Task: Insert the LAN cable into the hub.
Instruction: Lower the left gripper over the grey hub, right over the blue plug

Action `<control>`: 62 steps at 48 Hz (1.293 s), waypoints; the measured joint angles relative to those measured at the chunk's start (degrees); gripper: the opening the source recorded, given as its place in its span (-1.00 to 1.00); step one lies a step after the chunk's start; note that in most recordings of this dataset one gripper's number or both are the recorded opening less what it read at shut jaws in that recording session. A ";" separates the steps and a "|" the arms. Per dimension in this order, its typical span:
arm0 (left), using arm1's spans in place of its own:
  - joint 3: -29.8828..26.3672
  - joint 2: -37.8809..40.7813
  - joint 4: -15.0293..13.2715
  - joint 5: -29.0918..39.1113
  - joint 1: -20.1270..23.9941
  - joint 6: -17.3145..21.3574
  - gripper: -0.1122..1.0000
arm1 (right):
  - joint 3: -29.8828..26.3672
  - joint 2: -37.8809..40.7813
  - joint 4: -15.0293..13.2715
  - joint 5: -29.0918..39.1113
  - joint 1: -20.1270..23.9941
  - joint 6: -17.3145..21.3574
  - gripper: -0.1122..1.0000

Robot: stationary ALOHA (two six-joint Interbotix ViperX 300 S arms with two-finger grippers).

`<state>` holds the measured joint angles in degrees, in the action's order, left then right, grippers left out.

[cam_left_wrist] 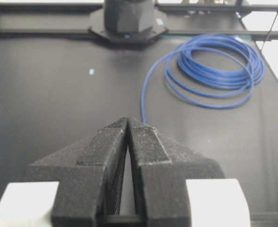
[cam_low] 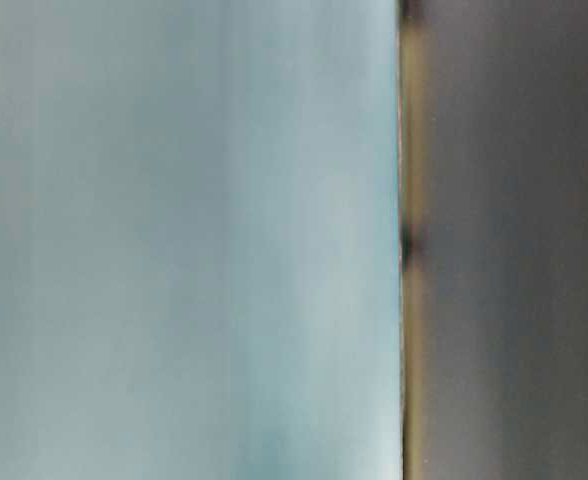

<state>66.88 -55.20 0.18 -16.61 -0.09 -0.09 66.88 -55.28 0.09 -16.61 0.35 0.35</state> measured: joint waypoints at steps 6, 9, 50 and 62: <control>-0.79 2.90 1.93 3.34 -0.18 -2.20 -0.79 | -0.35 0.97 1.67 2.55 0.00 0.62 -0.80; -1.93 4.66 2.11 5.54 -0.18 -2.37 -0.79 | -1.14 2.11 2.64 5.71 0.00 1.49 -0.80; -7.91 14.94 2.29 15.91 -2.11 -2.64 0.43 | -21.97 33.75 2.55 30.32 2.99 4.04 0.21; -5.63 22.15 2.29 3.52 -3.69 -3.34 0.51 | -22.85 38.23 2.11 30.50 4.13 4.13 0.72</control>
<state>61.26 -33.05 2.46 -13.10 -3.78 -3.43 44.03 -17.05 2.20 13.89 4.48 4.48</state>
